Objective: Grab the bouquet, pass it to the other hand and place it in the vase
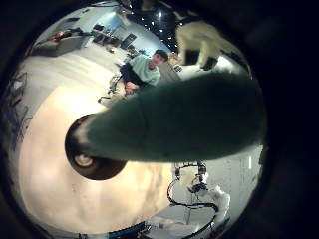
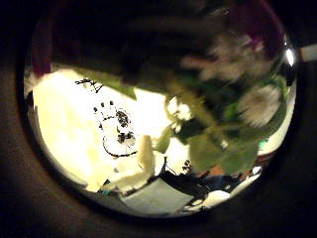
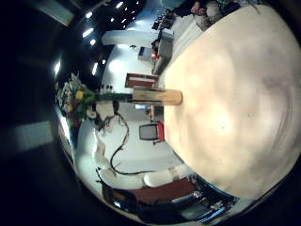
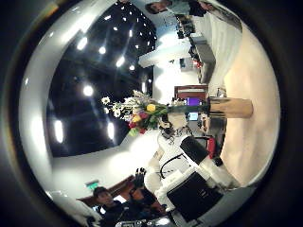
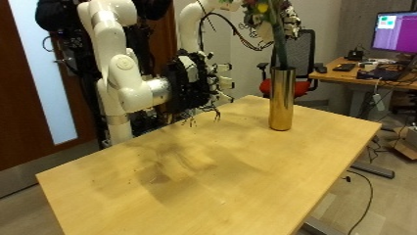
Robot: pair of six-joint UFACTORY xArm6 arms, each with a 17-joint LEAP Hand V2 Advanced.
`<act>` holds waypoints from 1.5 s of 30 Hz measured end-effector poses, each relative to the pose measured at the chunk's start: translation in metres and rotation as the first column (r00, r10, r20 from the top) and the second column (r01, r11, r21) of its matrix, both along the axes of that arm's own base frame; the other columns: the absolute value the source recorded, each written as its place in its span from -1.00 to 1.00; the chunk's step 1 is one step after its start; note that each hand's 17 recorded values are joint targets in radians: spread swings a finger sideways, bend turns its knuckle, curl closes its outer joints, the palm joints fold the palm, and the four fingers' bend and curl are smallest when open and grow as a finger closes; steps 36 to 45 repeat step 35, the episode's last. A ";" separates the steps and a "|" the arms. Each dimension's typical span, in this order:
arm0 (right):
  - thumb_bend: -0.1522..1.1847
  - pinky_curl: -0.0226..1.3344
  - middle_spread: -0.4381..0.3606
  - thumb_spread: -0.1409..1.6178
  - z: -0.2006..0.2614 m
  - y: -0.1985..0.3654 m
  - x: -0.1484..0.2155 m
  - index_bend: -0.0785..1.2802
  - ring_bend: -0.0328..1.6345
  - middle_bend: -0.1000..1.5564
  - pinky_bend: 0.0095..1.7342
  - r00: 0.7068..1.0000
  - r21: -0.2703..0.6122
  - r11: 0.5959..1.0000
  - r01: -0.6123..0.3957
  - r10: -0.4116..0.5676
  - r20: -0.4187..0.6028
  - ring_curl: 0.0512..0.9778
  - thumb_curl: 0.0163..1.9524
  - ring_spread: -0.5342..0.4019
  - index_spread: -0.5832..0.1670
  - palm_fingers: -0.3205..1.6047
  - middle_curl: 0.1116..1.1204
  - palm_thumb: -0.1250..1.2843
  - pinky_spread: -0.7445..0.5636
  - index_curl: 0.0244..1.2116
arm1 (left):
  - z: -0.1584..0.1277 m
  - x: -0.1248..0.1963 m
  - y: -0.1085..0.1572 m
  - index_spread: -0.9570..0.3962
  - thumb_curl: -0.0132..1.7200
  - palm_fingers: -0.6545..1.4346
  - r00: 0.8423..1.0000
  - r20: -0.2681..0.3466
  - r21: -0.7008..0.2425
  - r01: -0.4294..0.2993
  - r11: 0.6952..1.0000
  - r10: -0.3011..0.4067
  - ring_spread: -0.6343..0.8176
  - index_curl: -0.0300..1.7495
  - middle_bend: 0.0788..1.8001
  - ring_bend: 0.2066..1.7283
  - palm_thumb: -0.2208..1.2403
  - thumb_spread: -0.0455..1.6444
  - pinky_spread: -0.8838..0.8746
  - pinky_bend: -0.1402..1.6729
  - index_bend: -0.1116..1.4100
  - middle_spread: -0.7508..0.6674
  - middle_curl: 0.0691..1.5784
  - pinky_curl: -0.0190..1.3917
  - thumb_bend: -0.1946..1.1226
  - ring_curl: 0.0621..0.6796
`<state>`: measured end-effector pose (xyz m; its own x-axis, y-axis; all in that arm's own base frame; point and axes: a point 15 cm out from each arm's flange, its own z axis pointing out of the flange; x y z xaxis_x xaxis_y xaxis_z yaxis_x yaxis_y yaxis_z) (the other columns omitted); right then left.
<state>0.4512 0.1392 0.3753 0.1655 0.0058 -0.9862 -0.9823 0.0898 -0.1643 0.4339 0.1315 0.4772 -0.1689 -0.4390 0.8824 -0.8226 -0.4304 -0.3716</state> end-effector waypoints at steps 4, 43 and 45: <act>-0.80 -0.50 0.47 0.27 0.000 0.001 -0.001 -0.64 -0.55 -0.65 -0.61 1.000 0.001 1.000 -0.002 0.002 0.001 -0.55 -0.49 0.54 -0.04 -0.61 -0.64 0.47 0.65 -0.56 | -0.016 -0.005 0.024 0.74 -0.56 -0.56 0.999 -0.031 -0.001 -0.033 0.999 0.033 0.72 -0.43 -0.91 -0.51 -0.22 0.05 0.73 -0.43 -0.75 0.87 -0.63 -0.53 -0.77 -0.53; -0.80 -0.50 0.47 0.29 -0.006 0.004 -0.012 -0.62 -0.58 -0.67 -0.65 1.000 0.003 1.000 -0.007 0.007 -0.018 -0.57 -0.48 0.55 -0.03 -0.57 -0.69 0.49 0.65 -0.50 | -0.054 -0.108 0.046 0.72 -0.61 -0.48 0.993 -0.115 -0.045 -0.032 0.998 0.026 0.79 -0.76 -0.90 -0.68 -0.27 0.01 0.71 -0.57 -0.67 0.90 -0.86 -0.55 -0.76 -0.54; -0.80 -0.50 0.47 0.29 -0.006 0.004 -0.012 -0.62 -0.58 -0.67 -0.65 1.000 0.003 1.000 -0.007 0.007 -0.018 -0.57 -0.48 0.55 -0.03 -0.57 -0.69 0.49 0.65 -0.50 | -0.054 -0.108 0.046 0.72 -0.61 -0.48 0.993 -0.115 -0.045 -0.032 0.998 0.026 0.79 -0.76 -0.90 -0.68 -0.27 0.01 0.71 -0.57 -0.67 0.90 -0.86 -0.55 -0.76 -0.54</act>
